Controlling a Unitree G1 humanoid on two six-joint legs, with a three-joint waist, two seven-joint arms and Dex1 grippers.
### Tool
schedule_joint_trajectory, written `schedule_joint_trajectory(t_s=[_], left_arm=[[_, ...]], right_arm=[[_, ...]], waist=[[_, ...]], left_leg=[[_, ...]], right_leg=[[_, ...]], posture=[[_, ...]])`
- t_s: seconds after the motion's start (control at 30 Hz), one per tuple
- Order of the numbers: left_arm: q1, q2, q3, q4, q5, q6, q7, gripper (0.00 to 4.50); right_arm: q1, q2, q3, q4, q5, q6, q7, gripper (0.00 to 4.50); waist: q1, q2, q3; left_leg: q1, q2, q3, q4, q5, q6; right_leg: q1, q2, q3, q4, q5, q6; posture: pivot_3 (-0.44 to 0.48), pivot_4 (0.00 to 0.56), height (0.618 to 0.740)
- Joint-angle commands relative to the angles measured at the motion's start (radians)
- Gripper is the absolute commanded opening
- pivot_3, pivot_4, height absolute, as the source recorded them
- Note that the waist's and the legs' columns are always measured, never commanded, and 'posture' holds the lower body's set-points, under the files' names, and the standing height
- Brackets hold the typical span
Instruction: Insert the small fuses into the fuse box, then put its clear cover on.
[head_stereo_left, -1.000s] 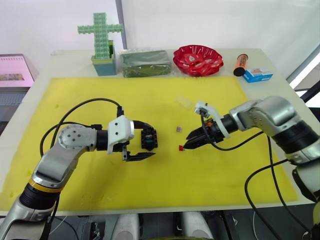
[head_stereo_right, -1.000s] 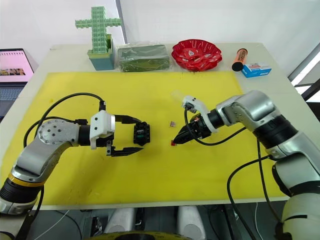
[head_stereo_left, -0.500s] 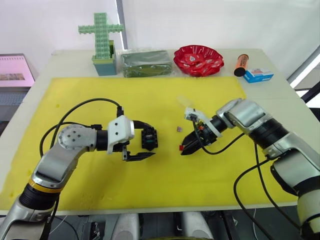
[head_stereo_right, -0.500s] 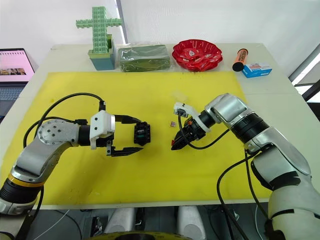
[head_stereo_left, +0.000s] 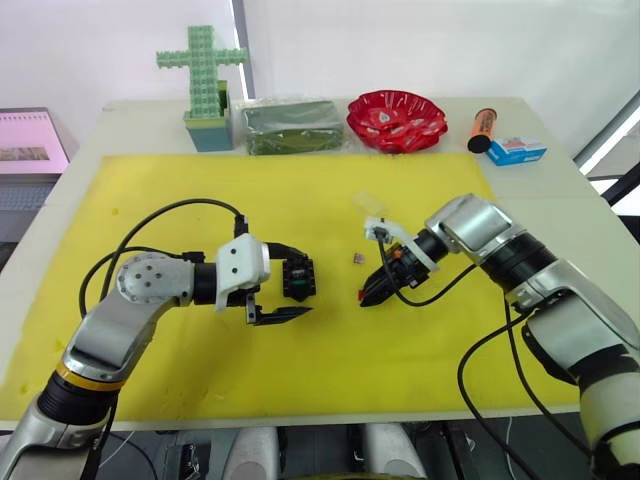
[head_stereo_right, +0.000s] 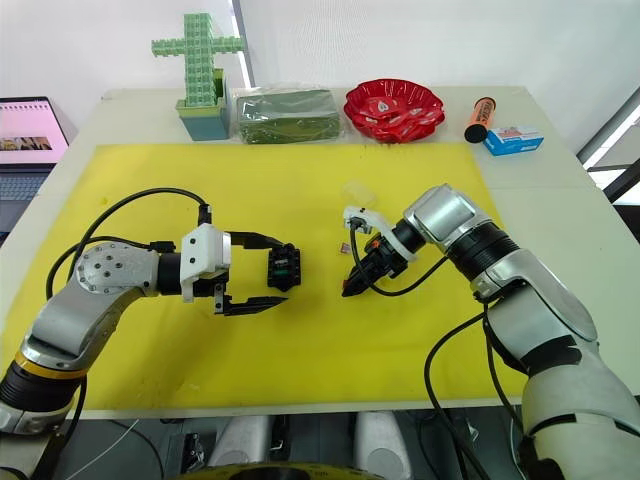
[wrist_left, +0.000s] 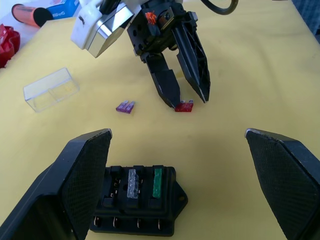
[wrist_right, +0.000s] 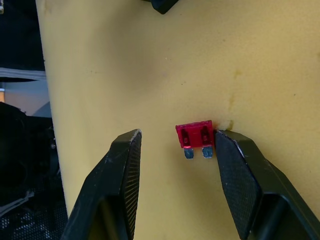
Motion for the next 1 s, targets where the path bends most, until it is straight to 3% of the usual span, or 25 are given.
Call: schedule_joint_trajectory(t_s=[0.03,0.1,0.3,0.43,0.73,1.0], left_arm=[[-0.007,0.005,0.015,-0.031,-0.004,-0.001,0.005,4.50],[-0.007,0.005,0.015,-0.031,-0.004,0.000,0.006,4.50],[-0.001,0.007,0.016,-0.033,-0.003,-0.003,0.006,4.50],[0.001,0.007,0.017,-0.033,-0.003,-0.003,0.006,4.50],[0.001,0.008,0.018,-0.031,-0.006,-0.003,0.004,4.50],[0.009,0.010,0.026,-0.034,-0.012,0.002,0.007,4.50]], right_arm=[[-0.026,0.014,-0.026,0.023,-0.027,-0.011,0.024,1.44],[-0.028,0.020,-0.025,0.038,-0.042,-0.018,0.028,0.73],[-0.031,0.032,-0.036,0.074,-0.075,-0.037,0.036,0.73],[-0.025,0.029,-0.044,0.068,-0.079,-0.039,0.040,0.03],[0.000,-0.004,-0.070,0.006,-0.071,0.017,0.039,0.03],[0.072,-0.037,-0.303,-0.239,0.079,0.411,-0.137,0.03]], waist=[[0.000,0.000,0.000],[0.001,0.000,0.000],[0.000,0.000,0.000],[0.000,0.000,0.000],[0.001,0.000,0.000],[0.001,0.000,0.000]], left_leg=[[0.000,0.000,0.000,0.000,0.000,0.000],[0.000,0.000,0.000,0.000,0.000,0.000],[0.000,0.000,0.000,0.000,0.000,0.000],[0.000,0.000,0.000,0.000,0.000,0.000],[0.000,0.000,0.000,0.000,0.000,0.000],[0.000,0.000,0.000,0.000,0.000,0.000]], right_leg=[[0.000,0.000,0.000,0.000,0.000,0.000],[0.000,0.000,0.000,0.000,0.000,0.000],[0.000,0.000,0.000,0.000,0.000,0.000],[0.000,0.000,0.000,0.000,0.000,0.000],[0.000,0.000,0.000,0.000,0.000,0.000],[0.000,0.000,0.000,0.000,0.000,0.000]], posture=[[0.000,0.150,0.740],[0.000,0.150,0.740],[0.000,0.150,0.740],[0.000,0.150,0.740],[0.000,0.150,0.740],[0.000,0.150,0.740]])
